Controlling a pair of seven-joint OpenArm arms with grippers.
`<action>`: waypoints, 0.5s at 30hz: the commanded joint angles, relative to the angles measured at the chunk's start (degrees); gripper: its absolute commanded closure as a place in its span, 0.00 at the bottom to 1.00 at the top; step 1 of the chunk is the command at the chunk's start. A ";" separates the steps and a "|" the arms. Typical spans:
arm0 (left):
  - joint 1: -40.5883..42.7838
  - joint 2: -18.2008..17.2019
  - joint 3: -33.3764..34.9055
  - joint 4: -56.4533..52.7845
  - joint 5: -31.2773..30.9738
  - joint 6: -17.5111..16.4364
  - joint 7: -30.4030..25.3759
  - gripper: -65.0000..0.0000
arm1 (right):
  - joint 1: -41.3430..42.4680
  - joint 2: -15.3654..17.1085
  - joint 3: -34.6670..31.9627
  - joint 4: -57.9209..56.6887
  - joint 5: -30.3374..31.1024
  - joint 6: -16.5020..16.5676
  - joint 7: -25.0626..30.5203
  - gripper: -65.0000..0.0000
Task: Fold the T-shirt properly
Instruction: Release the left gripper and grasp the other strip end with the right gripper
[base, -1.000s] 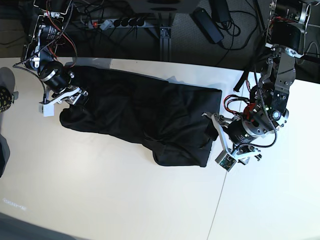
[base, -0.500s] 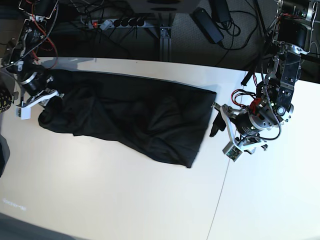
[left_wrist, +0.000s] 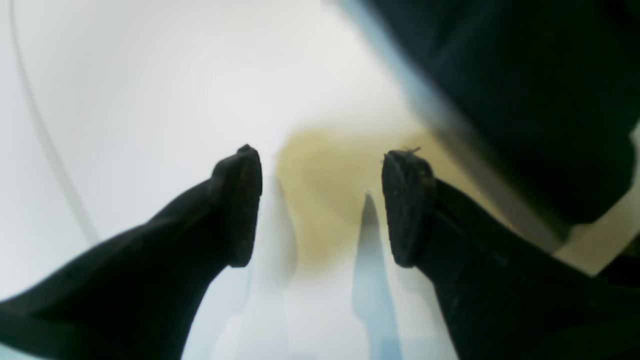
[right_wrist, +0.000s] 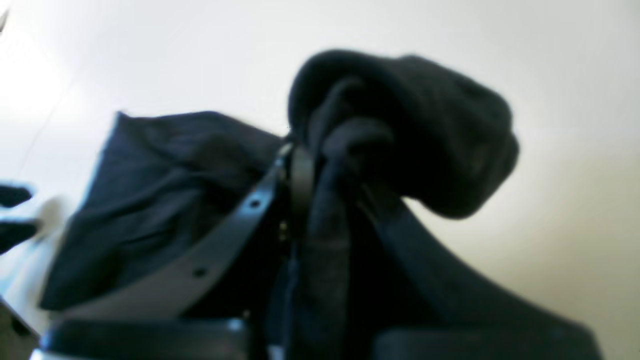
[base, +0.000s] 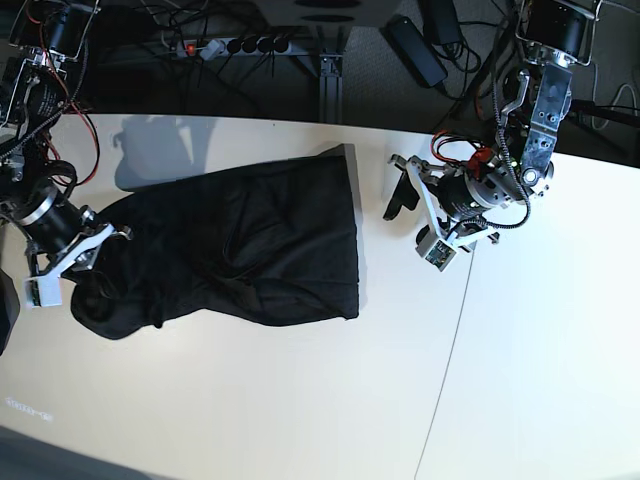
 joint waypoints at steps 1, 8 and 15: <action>-0.42 0.20 -0.31 0.81 -1.18 0.63 -0.79 0.37 | 0.81 0.90 -1.55 2.14 0.55 1.27 1.51 1.00; 1.75 2.80 -0.13 0.79 -3.19 0.59 -0.50 0.37 | 5.22 -2.38 -17.11 4.79 -5.07 1.11 1.57 1.00; 4.00 3.67 -0.15 0.79 -3.72 0.52 -0.17 0.37 | 11.28 -4.85 -35.04 4.72 -20.41 1.11 0.57 1.00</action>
